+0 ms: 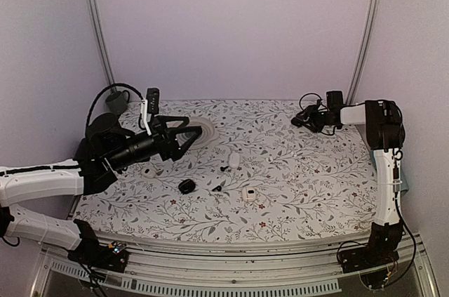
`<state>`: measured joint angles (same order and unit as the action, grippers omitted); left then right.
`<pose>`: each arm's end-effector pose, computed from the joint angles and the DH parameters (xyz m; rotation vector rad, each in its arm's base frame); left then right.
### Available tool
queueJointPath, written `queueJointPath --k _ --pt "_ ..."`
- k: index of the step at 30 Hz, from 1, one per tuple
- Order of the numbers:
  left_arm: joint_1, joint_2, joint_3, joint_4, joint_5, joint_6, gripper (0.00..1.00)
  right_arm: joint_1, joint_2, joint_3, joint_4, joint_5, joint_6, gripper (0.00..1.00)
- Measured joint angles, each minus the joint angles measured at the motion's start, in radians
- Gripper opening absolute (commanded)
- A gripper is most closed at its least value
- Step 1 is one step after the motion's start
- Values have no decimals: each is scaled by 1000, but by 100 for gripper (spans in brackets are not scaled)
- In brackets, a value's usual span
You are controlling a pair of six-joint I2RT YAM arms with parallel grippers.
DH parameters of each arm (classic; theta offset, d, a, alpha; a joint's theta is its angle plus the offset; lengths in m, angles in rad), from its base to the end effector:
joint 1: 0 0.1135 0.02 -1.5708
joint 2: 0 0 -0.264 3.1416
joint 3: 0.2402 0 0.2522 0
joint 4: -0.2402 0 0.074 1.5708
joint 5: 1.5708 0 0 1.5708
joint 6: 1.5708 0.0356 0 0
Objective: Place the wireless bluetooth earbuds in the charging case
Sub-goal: Place the charging case with the earbuds at the center of the board, then reset both arms
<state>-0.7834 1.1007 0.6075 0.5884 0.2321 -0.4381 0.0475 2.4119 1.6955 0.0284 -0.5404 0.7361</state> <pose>0.1733 -0.1842 0.2961 0.4700 1.5184 -1.1451 0.5202 0.0431 0.1075 0.4987 2.2927 1.0153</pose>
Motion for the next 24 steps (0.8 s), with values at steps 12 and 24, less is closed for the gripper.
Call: queueJointPath --k 12,24 --pt "1 24 2 -2 7 0 96 0 -97 -15 -131 145 -125 99" --pt "24 53 2 -4 3 1 96 70 -520 -406 -66 288 -218 99"
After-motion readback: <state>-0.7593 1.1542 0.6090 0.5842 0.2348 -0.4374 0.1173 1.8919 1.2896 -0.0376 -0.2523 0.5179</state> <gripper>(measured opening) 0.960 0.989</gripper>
